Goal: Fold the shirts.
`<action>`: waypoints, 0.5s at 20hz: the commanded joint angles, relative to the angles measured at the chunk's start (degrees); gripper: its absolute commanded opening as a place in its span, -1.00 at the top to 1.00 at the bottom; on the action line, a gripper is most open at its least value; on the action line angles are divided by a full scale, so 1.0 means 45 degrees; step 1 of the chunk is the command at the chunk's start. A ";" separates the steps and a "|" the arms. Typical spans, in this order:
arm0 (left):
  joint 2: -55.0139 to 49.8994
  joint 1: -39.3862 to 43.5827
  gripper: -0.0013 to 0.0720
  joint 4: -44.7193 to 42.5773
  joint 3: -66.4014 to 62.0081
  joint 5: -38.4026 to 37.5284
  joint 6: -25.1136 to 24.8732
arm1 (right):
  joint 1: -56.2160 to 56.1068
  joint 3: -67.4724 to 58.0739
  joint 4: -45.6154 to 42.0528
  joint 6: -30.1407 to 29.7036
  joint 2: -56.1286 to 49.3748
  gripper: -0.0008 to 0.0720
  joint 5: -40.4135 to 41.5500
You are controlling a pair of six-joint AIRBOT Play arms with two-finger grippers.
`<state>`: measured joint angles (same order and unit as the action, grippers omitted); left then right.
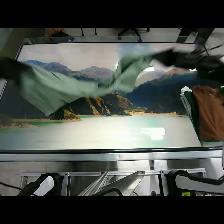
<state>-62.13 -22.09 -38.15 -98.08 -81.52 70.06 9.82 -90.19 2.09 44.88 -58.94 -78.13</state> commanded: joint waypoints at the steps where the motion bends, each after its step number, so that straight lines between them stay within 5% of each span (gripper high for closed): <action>1: 0.1195 -0.1039 0.93 0.1093 -0.4945 0.0466 0.0782 | 0.1899 -0.1894 0.2365 -0.0219 0.2448 0.93 0.2356; 7: 0.2594 -0.2069 0.93 0.1166 -0.3585 0.0680 0.0879 | 0.2419 -0.1894 0.1229 0.1107 0.4172 0.93 0.4303; 10: 0.2443 -0.1865 0.93 0.1404 -0.2025 -0.0267 0.0850 | 0.2399 -0.1889 -0.2749 0.4192 0.3963 0.93 0.3721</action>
<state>-51.66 -30.50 -33.12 -112.25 -79.72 73.71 20.25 -98.41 3.11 52.51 -41.56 -61.71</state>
